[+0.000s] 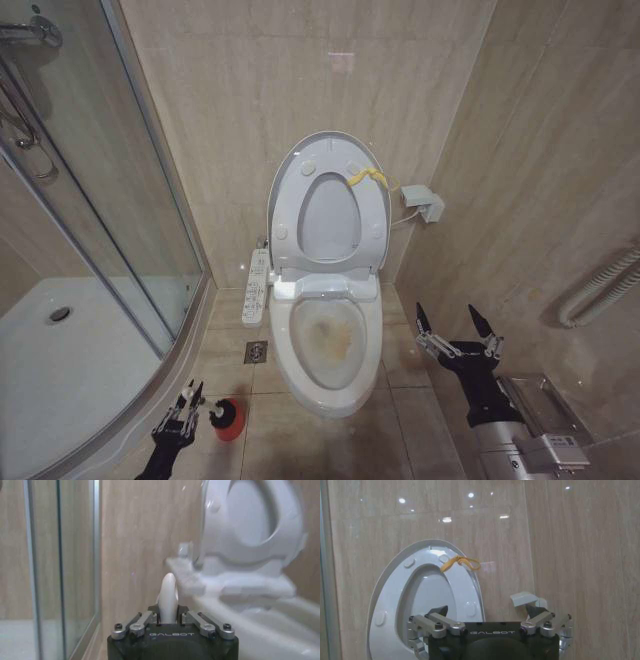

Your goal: Open the toilet lid, clean the toilet bowl with a toilet brush, close the toilet lid, and flush.

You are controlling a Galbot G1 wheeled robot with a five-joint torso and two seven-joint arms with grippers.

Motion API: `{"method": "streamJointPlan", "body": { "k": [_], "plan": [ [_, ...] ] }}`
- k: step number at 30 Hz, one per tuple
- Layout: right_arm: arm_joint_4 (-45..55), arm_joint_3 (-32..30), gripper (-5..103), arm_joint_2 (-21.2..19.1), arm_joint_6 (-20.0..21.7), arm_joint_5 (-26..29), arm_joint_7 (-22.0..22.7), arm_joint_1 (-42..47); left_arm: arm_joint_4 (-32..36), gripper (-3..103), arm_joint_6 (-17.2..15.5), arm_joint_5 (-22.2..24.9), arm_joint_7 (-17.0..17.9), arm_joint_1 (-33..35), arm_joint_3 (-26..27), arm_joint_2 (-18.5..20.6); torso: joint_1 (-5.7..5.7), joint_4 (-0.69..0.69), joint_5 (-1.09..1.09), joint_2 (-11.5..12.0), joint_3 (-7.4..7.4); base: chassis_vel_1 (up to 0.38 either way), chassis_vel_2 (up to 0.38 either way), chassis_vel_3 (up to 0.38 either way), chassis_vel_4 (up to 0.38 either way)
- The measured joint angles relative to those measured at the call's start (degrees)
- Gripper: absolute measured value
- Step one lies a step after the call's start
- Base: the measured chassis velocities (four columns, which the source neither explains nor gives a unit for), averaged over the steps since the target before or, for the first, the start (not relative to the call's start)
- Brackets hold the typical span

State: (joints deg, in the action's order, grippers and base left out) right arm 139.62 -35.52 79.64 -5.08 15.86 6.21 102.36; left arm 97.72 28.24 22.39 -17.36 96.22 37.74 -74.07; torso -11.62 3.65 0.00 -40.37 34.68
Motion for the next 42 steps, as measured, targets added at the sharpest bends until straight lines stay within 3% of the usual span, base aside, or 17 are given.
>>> {"method": "streamJointPlan", "body": {
  "k": [6,12,15,18,23,25,35,40,42],
  "plan": [
    [0.0,0.0,100,0.0,0.0,0.0,0.0,0.0,13.2,22,0.5,3.8,-3.3,7.8,2.5,-0.5,0.00,0.01,0.00,0.0,0.00,0.000,0.000,0.000,0.000],
    [0.0,0.0,100,0.0,0.0,0.0,0.0,0.0,21.6,22,-0.1,5.5,-5.7,10.9,3.0,-0.7,0.01,0.01,0.01,0.0,0.00,0.000,0.000,0.000,0.000],
    [0.0,0.0,100,0.0,0.0,0.0,0.0,0.0,26.0,22,-2.1,5.5,-5.7,10.3,2.0,-0.8,0.01,0.02,0.01,0.0,0.00,0.000,0.000,0.000,0.000],
    [0.0,0.0,100,0.0,0.0,0.0,0.0,0.0,30.8,22,-7.1,5.8,-3.6,6.3,0.0,-0.5,0.00,0.02,0.01,0.0,0.00,0.000,0.000,0.000,0.000],
    [0.0,0.0,100,0.0,0.0,0.0,0.0,0.0,29.1,22,-9.9,7.0,-1.6,0.7,-1.2,0.6,-0.01,0.03,0.01,0.0,0.01,0.000,0.000,0.000,0.000],
    [0.0,0.0,100,0.0,0.0,0.0,0.0,0.0,25.2,22,-10.6,9.2,-1.0,-2.8,-1.9,1.7,-0.01,0.01,-0.01,0.0,0.01,0.000,0.000,0.000,0.000],
    [0.0,0.0,100,0.0,0.0,0.0,0.0,0.0,16.7,22,-10.2,15.5,-4.0,-14.9,-5.2,6.1,-0.01,0.02,-0.01,0.0,0.01,0.000,0.000,0.000,0.000],
    [0.0,0.0,100,0.0,0.0,0.0,0.0,0.0,10.9,22,-9.7,17.6,-4.5,-21.6,-9.6,7.7,-0.01,0.01,0.01,0.0,0.01,0.000,0.000,0.000,0.000],
    [0.0,0.0,100,0.0,0.0,0.0,0.0,0.0,5.6,22,-8.3,17.8,-4.8,-25.5,-12.9,7.7,-0.01,0.00,-0.01,0.0,0.01,0.000,0.000,0.000,0.000]
  ]
}}
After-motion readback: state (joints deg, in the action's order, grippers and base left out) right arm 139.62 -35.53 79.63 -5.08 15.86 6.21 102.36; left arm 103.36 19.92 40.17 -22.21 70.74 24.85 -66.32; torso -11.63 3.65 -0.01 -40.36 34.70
